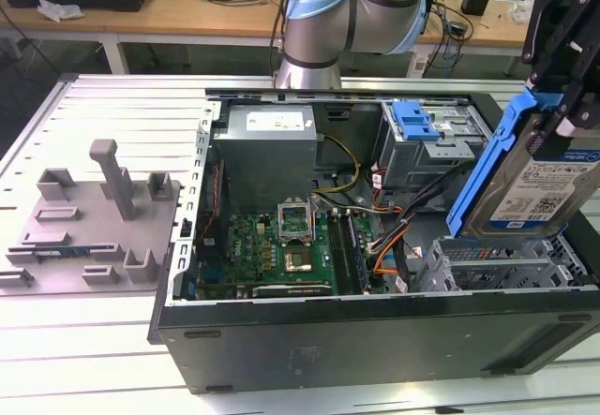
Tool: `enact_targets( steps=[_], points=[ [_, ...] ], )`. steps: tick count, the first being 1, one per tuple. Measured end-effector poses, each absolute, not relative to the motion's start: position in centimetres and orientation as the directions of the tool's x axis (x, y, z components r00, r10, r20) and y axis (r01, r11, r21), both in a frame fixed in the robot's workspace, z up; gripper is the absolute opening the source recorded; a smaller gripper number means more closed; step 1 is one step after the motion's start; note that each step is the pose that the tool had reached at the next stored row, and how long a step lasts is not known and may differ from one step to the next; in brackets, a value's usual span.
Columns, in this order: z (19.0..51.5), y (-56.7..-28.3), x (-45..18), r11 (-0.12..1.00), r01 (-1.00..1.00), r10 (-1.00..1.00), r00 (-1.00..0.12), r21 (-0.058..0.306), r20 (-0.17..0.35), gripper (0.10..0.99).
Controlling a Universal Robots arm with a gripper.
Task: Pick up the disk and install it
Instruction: 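Insert the disk into the insertion slot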
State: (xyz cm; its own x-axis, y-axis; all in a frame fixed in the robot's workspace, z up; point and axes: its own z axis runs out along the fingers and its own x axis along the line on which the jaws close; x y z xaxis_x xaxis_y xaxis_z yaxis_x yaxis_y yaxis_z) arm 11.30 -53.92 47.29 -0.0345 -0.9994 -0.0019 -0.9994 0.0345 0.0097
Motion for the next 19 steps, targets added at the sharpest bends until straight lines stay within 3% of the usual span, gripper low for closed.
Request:
enact_targets(
  steps=[19],
  points=[
    [46.89, -53.91, 11.30, -0.005, -1.000, -1.000, 0.005, 0.010, -0.001, 0.369]
  ],
)
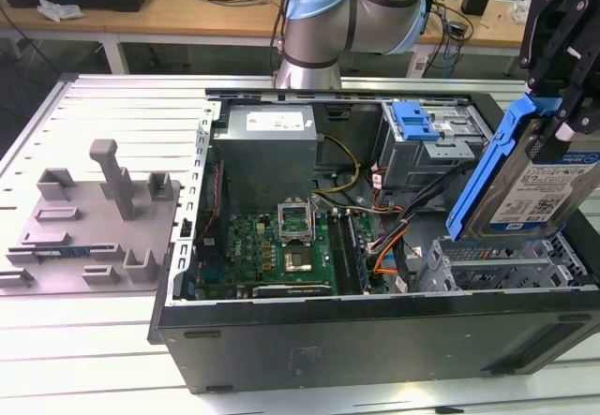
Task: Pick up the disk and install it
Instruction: 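Insert the disk into the insertion slot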
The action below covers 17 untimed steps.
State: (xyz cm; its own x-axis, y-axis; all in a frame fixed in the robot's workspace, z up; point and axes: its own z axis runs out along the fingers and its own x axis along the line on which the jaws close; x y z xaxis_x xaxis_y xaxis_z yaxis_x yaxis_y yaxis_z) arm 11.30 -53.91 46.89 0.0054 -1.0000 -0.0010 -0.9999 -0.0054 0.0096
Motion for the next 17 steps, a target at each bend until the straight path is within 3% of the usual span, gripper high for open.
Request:
enact_targets(
  steps=[17],
  points=[
    [46.21, -53.91, 11.30, -0.005, -1.000, -1.000, 0.005, 0.010, -0.001, 0.369]
  ],
)
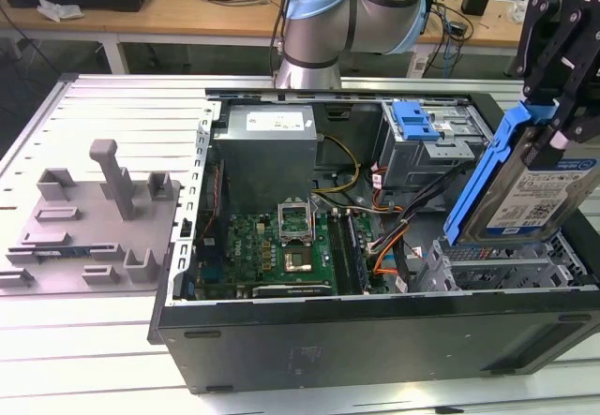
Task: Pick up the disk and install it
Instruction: 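Insert the disk into the insertion slot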
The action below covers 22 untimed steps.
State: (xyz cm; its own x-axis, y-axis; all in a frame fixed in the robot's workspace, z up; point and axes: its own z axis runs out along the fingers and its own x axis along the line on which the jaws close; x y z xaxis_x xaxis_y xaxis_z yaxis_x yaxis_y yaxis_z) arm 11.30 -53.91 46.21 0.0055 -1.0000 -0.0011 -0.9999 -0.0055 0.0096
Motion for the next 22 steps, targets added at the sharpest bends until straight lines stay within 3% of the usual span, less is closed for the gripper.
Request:
enact_targets(
  steps=[22],
  points=[
    [45.19, -54.21, 11.39, 0.005, -1.000, -1.000, -0.005, 0.010, -0.001, 0.369]
  ],
)
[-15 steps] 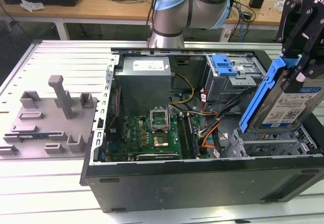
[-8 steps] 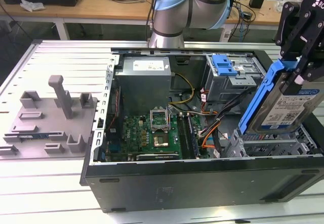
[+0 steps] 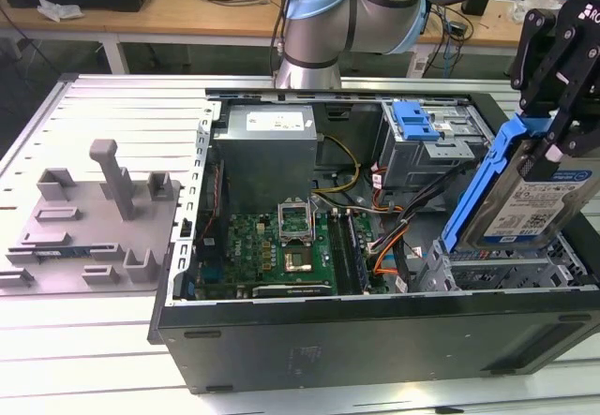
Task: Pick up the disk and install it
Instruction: 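Insert the disk into the insertion slot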
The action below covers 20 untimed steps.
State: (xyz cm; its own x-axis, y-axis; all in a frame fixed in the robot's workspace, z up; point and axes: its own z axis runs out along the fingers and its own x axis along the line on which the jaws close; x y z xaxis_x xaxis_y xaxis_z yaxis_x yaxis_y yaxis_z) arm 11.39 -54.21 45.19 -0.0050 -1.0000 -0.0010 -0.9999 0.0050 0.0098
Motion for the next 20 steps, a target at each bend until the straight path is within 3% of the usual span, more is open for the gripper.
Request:
enact_targets(
  steps=[20],
  points=[
    [42.5, -54.2, 11.4, 0.008, -1.000, -1.000, -0.008, 0.010, -0.001, 0.369]
  ],
)
